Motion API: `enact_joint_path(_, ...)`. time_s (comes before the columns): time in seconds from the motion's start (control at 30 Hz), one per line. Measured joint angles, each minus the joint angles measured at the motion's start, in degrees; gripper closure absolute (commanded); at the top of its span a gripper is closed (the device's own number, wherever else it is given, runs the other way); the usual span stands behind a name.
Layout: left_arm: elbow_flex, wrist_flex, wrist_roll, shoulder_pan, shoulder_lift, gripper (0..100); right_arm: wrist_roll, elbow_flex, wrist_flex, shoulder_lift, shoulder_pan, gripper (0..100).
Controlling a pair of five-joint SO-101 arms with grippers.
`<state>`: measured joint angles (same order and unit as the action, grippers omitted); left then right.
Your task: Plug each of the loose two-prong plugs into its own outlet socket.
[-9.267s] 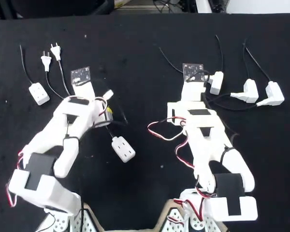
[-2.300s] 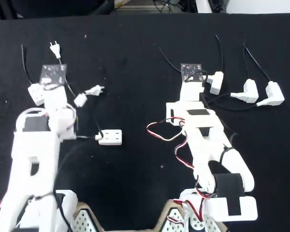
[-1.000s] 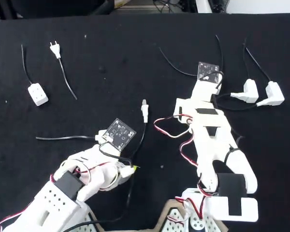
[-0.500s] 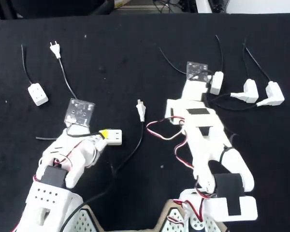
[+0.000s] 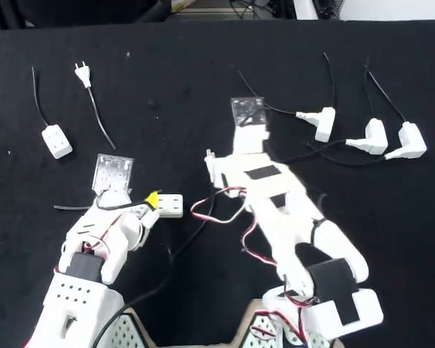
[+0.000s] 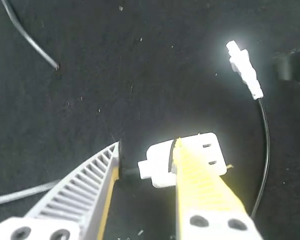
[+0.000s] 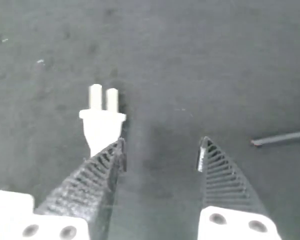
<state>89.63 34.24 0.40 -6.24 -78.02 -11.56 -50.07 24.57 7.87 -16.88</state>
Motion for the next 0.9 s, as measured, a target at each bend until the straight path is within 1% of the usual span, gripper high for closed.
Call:
enact_joint_path(0.2,0.26,0.0,1.23,0.0,0.0,82,0.0,0.0,-8.35,-3.08,-2.46,77.6)
enact_joint_path(0.33,0.26,0.0,1.23,0.0,0.0,82,-0.09,0.09,-10.9,-6.77,-2.64,77.6)
enact_joint_path(0.5,0.26,0.0,1.23,0.35,0.0,82,-0.09,0.97,-11.16,-7.38,-2.64,77.6)
enact_joint_path(0.7,0.26,0.18,1.76,3.96,0.0,82,-0.09,1.23,-8.35,-7.21,-2.64,77.6)
enact_joint_path(0.9,0.26,3.78,1.76,4.04,0.0,82,-0.18,1.23,-6.15,-6.95,-2.64,77.6)
